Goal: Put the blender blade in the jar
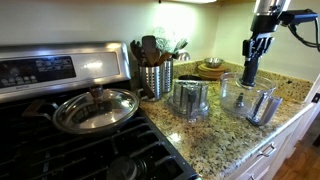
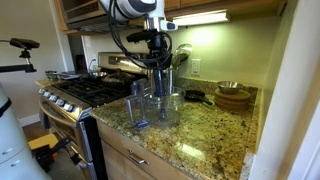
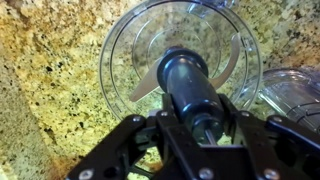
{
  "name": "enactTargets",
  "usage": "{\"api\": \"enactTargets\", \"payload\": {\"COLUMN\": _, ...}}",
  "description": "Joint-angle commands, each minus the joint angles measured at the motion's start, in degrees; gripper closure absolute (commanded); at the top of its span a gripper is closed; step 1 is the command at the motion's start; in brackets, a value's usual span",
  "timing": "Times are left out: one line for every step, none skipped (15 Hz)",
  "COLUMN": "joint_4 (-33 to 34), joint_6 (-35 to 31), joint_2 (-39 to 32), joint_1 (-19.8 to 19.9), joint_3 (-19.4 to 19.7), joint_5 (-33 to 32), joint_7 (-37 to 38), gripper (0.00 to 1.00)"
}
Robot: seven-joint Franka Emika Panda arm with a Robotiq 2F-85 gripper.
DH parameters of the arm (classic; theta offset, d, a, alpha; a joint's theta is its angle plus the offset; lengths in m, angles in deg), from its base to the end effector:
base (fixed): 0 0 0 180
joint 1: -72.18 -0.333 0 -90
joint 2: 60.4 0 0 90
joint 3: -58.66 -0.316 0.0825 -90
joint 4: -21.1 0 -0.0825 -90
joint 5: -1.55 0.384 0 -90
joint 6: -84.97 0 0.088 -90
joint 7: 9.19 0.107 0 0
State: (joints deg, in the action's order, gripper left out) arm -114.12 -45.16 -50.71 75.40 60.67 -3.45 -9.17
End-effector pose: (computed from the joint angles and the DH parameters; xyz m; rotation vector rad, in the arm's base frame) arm 0.4827 -0.0466 0.4028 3.0722 -0.0580 0.1189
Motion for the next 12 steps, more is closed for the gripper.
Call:
{"api": "enactTargets", "payload": {"joint_4": 0.3, "joint_6": -1.6, "joint_2": -1.1, "joint_1": 0.3, "joint_3": 0.1, "joint_5": -1.5, "joint_7": 1.1, "gripper": 0.79}}
{"api": "enactTargets", "payload": {"joint_4": 0.2, "joint_6": -2.1, "joint_2": -1.5, "joint_1": 0.2, "joint_3": 0.1, "joint_5": -1.1, "joint_7": 0.9, "gripper": 0.79}}
{"api": "enactTargets", "payload": {"joint_4": 0.2, "joint_6": -2.5, "joint_2": -1.9, "joint_1": 0.1, "joint_3": 0.2, "joint_5": -0.9, "joint_7": 0.7, "gripper": 0.79}}
{"api": "enactTargets", "payload": {"joint_4": 0.1, "joint_6": -3.0, "joint_2": -2.3, "joint_1": 0.1, "joint_3": 0.2, "joint_5": -0.8, "joint_7": 0.7, "gripper": 0.79}}
{"api": "enactTargets", "payload": {"joint_4": 0.1, "joint_6": -3.5, "joint_2": -2.8, "joint_1": 0.1, "joint_3": 0.2, "joint_5": -0.6, "joint_7": 0.5, "gripper": 0.79}}
{"api": "enactTargets", "payload": {"joint_4": 0.1, "joint_6": -3.9, "joint_2": -3.2, "joint_1": 0.0, "joint_3": 0.3, "joint_5": -0.5, "joint_7": 0.4, "gripper": 0.79}}
{"api": "enactTargets", "payload": {"joint_4": 0.1, "joint_6": -4.3, "joint_2": -3.6, "joint_1": 0.0, "joint_3": 0.3, "joint_5": -0.4, "joint_7": 0.3, "gripper": 0.79}}
{"api": "enactTargets", "payload": {"joint_4": 0.1, "joint_6": -4.6, "joint_2": -3.9, "joint_1": 0.0, "joint_3": 0.3, "joint_5": -0.4, "joint_7": 0.3, "gripper": 0.79}}
{"api": "enactTargets", "payload": {"joint_4": 0.1, "joint_6": -4.9, "joint_2": -4.3, "joint_1": 0.0, "joint_3": 0.3, "joint_5": -0.4, "joint_7": 0.4, "gripper": 0.79}}
{"api": "enactTargets", "payload": {"joint_4": 0.1, "joint_6": -5.2, "joint_2": -4.6, "joint_1": 0.0, "joint_3": 0.3, "joint_5": -0.4, "joint_7": 0.5, "gripper": 0.79}}
{"api": "enactTargets", "payload": {"joint_4": 0.0, "joint_6": -5.4, "joint_2": -4.9, "joint_1": 0.0, "joint_3": 0.3, "joint_5": -0.3, "joint_7": 0.4, "gripper": 0.79}}
{"api": "enactTargets", "payload": {"joint_4": -0.1, "joint_6": -5.5, "joint_2": -5.1, "joint_1": 0.0, "joint_3": 0.3, "joint_5": -0.3, "joint_7": 0.4, "gripper": 0.79}}
